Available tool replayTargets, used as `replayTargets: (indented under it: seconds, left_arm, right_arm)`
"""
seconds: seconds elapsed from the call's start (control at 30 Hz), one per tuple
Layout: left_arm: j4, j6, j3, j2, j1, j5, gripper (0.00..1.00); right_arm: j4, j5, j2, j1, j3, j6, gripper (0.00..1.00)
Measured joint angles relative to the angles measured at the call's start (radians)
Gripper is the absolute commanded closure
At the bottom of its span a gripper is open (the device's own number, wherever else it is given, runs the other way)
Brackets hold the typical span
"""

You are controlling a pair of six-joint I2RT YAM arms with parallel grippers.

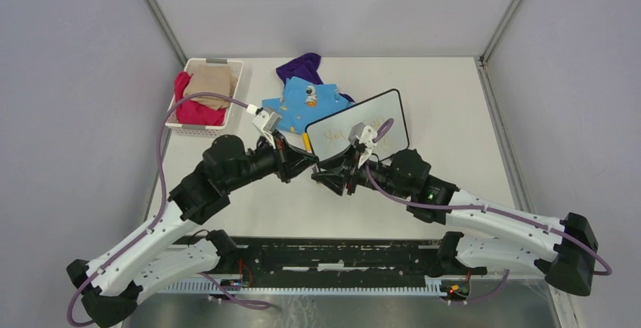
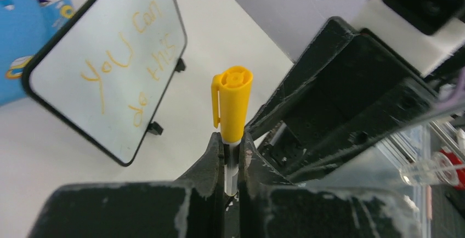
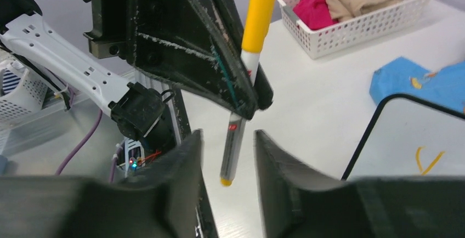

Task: Write a sentence on the whiteboard
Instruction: Place the whiteboard marker at the center of the board.

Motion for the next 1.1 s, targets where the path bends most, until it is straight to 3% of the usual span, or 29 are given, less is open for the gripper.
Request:
replayTargets:
  seconds: [0.1, 0.33, 0.47, 0.7, 1.1]
  left_arm:
    - [-0.050, 0.000, 0.002, 0.002, -0.001, -0.095, 0.98]
    - [-0.255, 0.000, 0.040, 0.084, 0.000, -0.421, 0.98]
    - [-0.338, -0.002, 0.067, 0.205, 0.023, -0.518, 0.98]
    - [-0.399, -0.028, 0.065, 0.434, 0.179, -0.499, 0.98]
    - [-0.375, -0.027, 0.094, 0.726, 0.373, -0.412, 0.98]
  right_arm:
    - [-0.041, 0.028, -0.016, 0.001, 0.000, -0.051, 0.31]
    - [-0.228, 0.256, -0.106, 0.001, 0.001, -0.164, 0.30]
    - [-0.318, 0.456, -0.183, 0.000, -0.019, -0.194, 0.29]
    - [-0.394, 0.638, -0.277, 0.000, -0.103, -0.216, 0.29]
    - [-0.393, 0.707, -0.290, 0.000, -0.140, -0.277, 0.29]
